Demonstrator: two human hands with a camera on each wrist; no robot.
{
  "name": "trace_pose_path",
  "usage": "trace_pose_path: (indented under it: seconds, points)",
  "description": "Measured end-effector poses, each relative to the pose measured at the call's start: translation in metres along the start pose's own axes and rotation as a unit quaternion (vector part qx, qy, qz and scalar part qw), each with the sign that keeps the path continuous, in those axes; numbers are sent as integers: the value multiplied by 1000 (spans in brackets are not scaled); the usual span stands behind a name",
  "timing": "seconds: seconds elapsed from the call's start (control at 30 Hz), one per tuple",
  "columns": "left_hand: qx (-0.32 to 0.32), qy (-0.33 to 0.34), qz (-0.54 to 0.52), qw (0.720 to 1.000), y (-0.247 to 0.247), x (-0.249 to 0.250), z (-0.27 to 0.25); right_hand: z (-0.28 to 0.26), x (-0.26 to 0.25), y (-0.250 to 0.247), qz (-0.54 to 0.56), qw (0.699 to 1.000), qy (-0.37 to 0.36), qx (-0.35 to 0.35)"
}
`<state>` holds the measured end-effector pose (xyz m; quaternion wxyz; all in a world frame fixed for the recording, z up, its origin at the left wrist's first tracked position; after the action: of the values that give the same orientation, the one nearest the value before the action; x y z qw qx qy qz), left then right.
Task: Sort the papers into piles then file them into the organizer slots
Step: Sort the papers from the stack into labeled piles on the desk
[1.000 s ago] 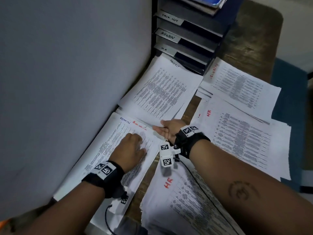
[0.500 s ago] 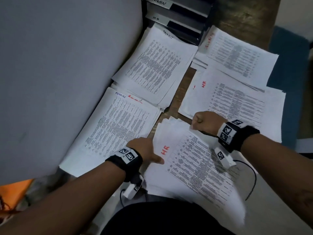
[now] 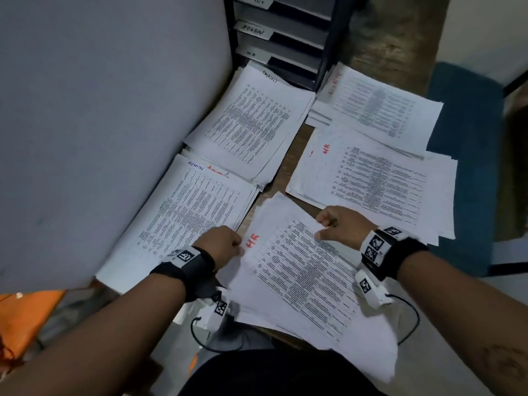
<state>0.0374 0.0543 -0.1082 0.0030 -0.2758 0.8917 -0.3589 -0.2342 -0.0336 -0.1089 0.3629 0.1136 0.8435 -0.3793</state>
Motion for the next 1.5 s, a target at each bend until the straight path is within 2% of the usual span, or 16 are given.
trace_pose_path:
  seconds: [0.1, 0.2, 0.33, 0.43, 0.53, 0.63, 0.77, 0.87, 0.97, 1.03, 1.07, 1.1, 1.17, 1.23, 1.37, 1.5]
  points:
    - [90, 21, 51, 994, -10, -5, -8, -3, -6, 1, -6, 1000, -26, -5]
    - [164, 71, 6, 984, -21, -1, -21, -3, -6, 1, -7, 998, -67, 2]
    - [166, 142, -103, 970, -34, 14, -37, -8, -9, -4, 24, 997, -73, 28]
    - [185, 128, -176, 958, -46, 14, -36, -14, -2, -10, 80, 995, -49, 26]
    - [197, 97, -256, 942, -58, 13, -27, -15, 9, -19, 41, 999, -31, 6]
    - [203, 81, -283, 934, -68, 12, -18, -20, 25, -28, 3, 1000, 5, -1]
    - [197, 68, -301, 931, -81, 10, -2, -35, 41, -46, 125, 989, 41, 66]
    - [207, 61, -315, 924, -91, 16, 5, -45, 57, -46, 323, 935, 75, 128]
    - [210, 49, -354, 910, -97, 22, 17, -46, 67, -43, 503, 841, 67, 188]
    - [193, 48, -411, 889, -96, 27, 28, -46, 66, -37, 578, 782, 67, 224]
    - [186, 47, -436, 879, -95, 32, 32, -48, 62, -36, 575, 782, 72, 230]
    - [180, 43, -454, 871, -94, 36, 36, -48, 65, -35, 544, 799, 77, 243]
    - [166, 43, -478, 861, -89, 49, 40, -50, 71, -45, 420, 858, 119, 271]
    - [149, 56, -478, 864, -86, 63, 38, -52, 84, -64, 331, 880, 143, 308]
    - [26, 51, -518, 854, -71, 76, 33, -64, 114, -113, 288, 874, 148, 363]
    - [-27, 18, -478, 878, -49, 58, 26, -78, 147, -145, 269, 862, 191, 386]
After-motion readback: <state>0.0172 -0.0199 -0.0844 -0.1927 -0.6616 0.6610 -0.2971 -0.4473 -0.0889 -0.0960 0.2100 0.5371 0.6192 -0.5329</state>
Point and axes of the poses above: each hand's wrist, its own z-axis towards the middle knuckle, its own y-axis out of the palm, x = y × z, the point moved 6 cm from there along z, towards the middle knuckle, and after that the axes turned 14 degrees about -y, right-handed, at the moved point
